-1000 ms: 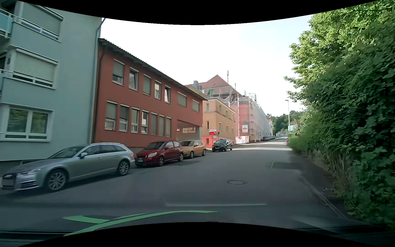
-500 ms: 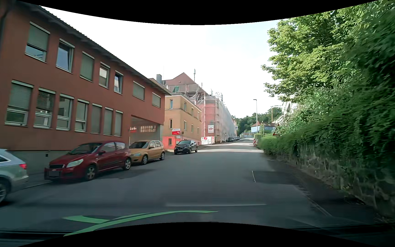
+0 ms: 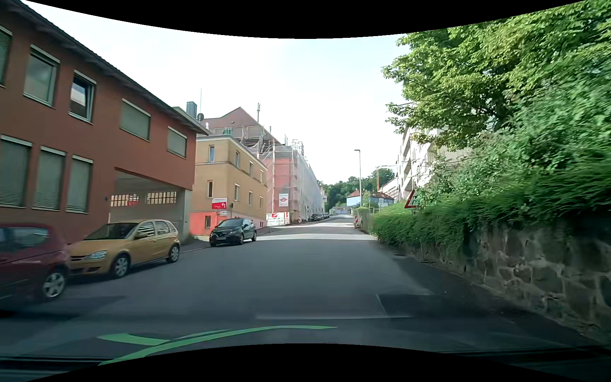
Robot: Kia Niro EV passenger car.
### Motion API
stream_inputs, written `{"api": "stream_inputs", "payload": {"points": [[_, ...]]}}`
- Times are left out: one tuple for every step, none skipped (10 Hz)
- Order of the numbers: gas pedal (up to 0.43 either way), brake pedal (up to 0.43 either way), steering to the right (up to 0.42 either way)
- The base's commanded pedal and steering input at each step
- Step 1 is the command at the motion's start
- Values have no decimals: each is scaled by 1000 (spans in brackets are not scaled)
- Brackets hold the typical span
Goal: Follow the waypoints while adhering to traffic rules and regulations
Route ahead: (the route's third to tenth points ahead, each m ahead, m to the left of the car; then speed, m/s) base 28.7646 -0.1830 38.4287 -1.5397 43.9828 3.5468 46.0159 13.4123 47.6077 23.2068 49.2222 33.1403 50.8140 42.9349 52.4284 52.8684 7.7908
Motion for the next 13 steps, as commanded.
{"api": "stream_inputs", "payload": {"points": [[220,0,78],[220,0,60],[209,0,48],[189,0,35],[177,0,28],[169,0,22],[138,0,20],[130,0,18],[130,0,18],[130,0,18],[130,0,17],[130,0,15],[118,0,13]]}}
